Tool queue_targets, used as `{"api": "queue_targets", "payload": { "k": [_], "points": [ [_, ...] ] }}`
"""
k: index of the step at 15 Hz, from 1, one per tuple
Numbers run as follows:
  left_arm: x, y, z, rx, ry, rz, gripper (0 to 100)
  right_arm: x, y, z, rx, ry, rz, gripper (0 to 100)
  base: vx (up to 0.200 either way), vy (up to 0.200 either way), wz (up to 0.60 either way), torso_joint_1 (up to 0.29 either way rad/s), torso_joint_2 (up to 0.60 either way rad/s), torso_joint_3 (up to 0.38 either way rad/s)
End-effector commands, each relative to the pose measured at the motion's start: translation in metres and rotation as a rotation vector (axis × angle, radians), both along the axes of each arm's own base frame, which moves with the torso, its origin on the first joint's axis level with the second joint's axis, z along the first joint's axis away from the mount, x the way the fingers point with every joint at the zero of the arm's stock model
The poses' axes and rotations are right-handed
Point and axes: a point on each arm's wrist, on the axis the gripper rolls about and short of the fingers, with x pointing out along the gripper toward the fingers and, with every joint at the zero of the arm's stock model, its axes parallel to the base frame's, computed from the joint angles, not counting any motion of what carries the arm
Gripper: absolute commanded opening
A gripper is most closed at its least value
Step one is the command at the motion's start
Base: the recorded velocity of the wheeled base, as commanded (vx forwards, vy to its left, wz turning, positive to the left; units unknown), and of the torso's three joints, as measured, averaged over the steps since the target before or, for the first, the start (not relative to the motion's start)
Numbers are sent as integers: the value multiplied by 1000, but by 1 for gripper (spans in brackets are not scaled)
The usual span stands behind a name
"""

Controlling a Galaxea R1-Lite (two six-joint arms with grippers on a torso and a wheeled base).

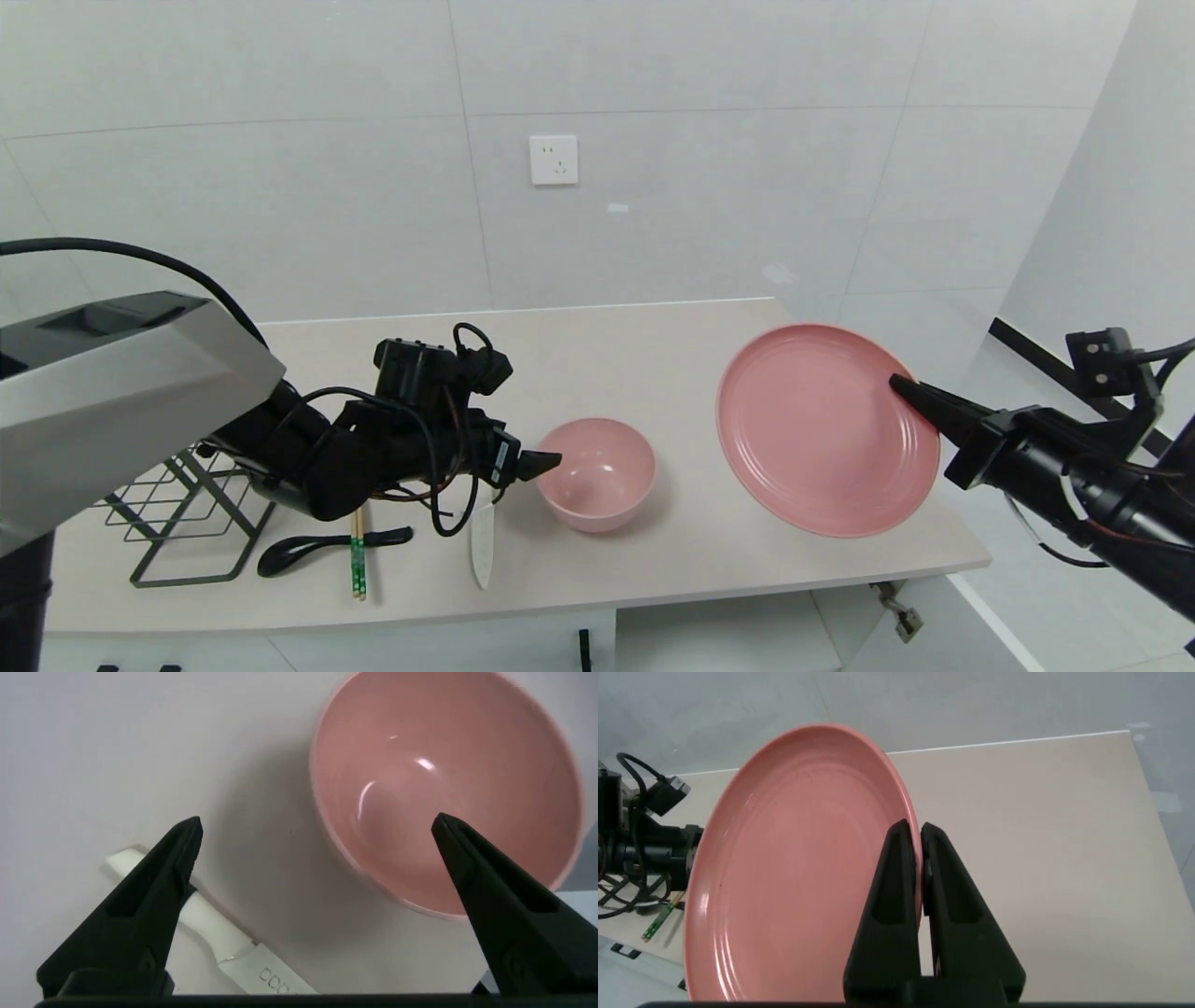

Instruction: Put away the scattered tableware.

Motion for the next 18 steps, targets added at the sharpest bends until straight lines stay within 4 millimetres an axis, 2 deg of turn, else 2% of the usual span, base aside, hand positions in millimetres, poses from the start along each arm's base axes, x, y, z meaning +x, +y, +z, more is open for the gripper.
{"api": "queue_targets", "payload": {
  "k": [1,7,11,16,17,18],
  "points": [
    [3,-1,-8,5,15,2,100,1,0,-2,-2,8,0,0,0,0,0,0,0,0],
    [16,-19,-12,9,-7,0,100,3,1,-6,-7,26,2,0,0,0,0,0,0,0],
    [13,-30,-27,17,32,-20,100,4,1,-6,-7,25,0,0,0,0,0,0,0,0],
    [6,-32,-37,24,83,-24,100,4,1,-6,-7,25,0,0,0,0,0,0,0,0],
    [4,-34,-38,12,102,-15,0,3,1,-6,-7,26,0,0,0,0,0,0,0,0],
    [2,-37,-37,-8,121,-4,0,3,1,-6,-6,23,0,0,0,0,0,0,0,0]
  ]
}}
